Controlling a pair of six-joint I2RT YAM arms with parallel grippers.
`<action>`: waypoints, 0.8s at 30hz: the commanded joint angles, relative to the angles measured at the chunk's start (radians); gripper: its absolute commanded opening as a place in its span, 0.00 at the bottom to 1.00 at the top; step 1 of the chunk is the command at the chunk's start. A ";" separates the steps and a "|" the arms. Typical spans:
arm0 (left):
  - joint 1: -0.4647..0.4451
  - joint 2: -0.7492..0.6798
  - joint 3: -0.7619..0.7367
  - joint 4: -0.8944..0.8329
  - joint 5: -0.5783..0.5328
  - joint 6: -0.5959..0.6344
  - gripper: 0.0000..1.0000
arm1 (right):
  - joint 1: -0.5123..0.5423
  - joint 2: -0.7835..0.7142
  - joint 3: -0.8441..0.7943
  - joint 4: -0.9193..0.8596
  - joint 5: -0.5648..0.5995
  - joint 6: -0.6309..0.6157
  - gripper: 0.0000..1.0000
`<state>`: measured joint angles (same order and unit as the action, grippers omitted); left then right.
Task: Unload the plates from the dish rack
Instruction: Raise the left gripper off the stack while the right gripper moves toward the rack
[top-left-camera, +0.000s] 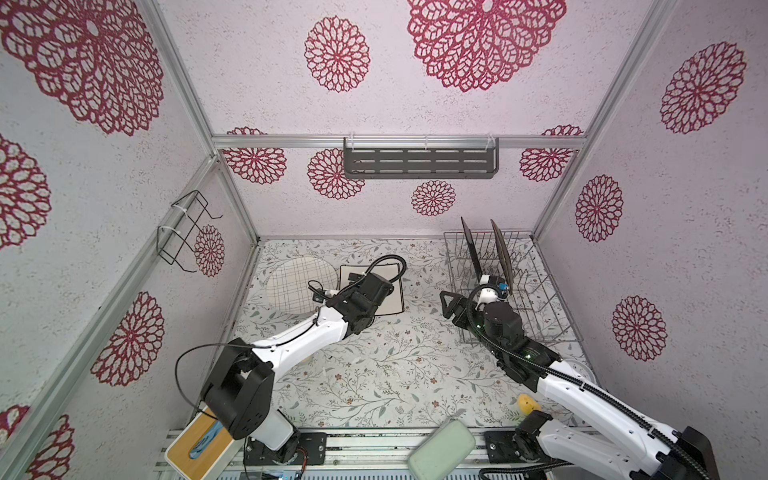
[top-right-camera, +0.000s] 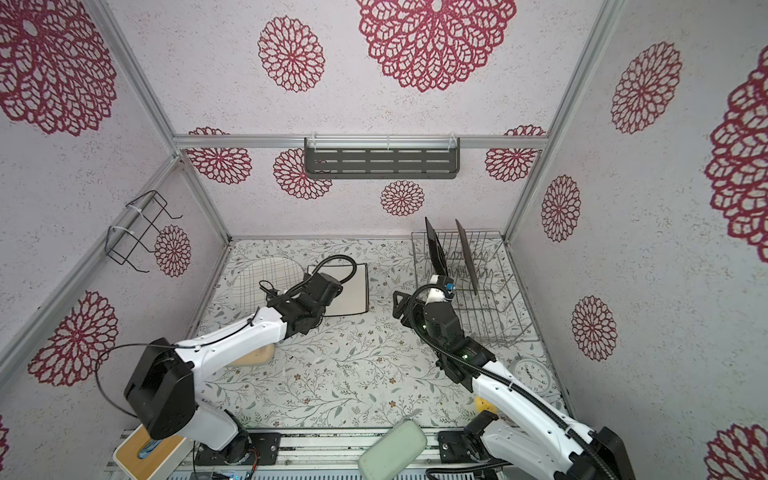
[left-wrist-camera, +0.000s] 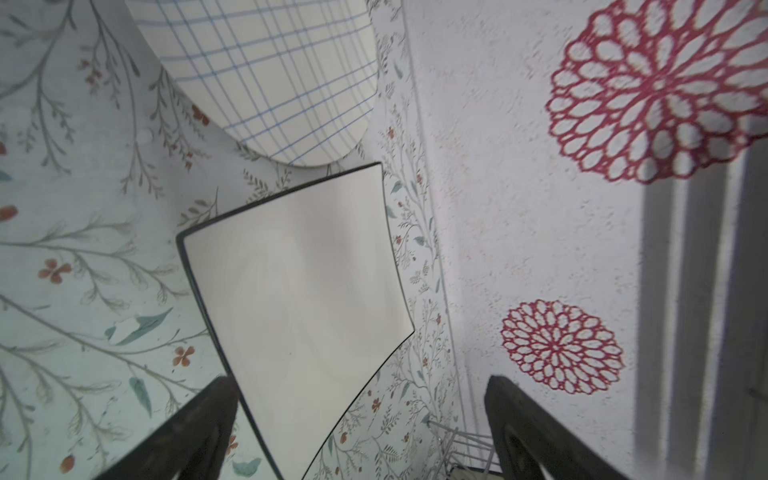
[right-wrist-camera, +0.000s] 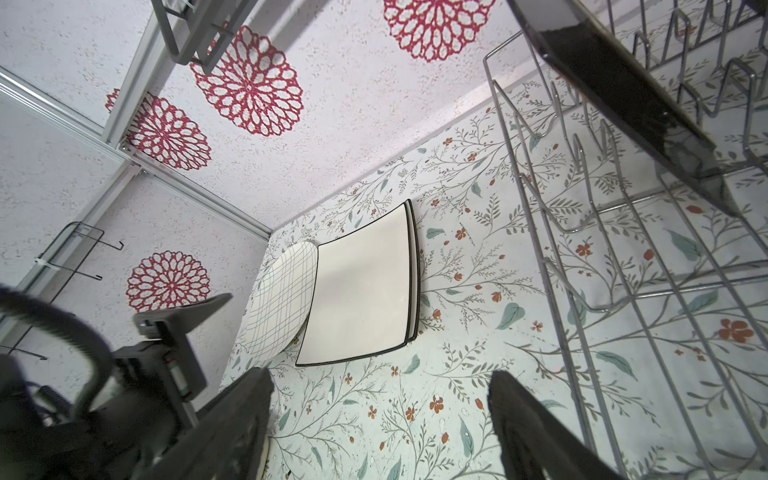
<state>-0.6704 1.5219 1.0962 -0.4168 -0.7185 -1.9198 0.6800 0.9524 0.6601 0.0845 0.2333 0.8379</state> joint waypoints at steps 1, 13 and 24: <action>0.104 -0.062 -0.090 0.174 0.061 0.247 0.98 | 0.007 0.010 0.031 0.042 0.022 -0.030 0.85; 0.437 -0.186 -0.074 0.240 0.461 1.063 0.97 | 0.007 0.181 0.117 0.091 0.021 -0.091 0.85; 0.531 0.148 0.198 -0.071 0.716 1.292 1.00 | 0.007 0.338 0.192 0.139 -0.018 -0.093 0.86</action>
<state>-0.1425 1.6043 1.2373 -0.3382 -0.1036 -0.7383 0.6800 1.2804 0.8108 0.1776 0.2295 0.7673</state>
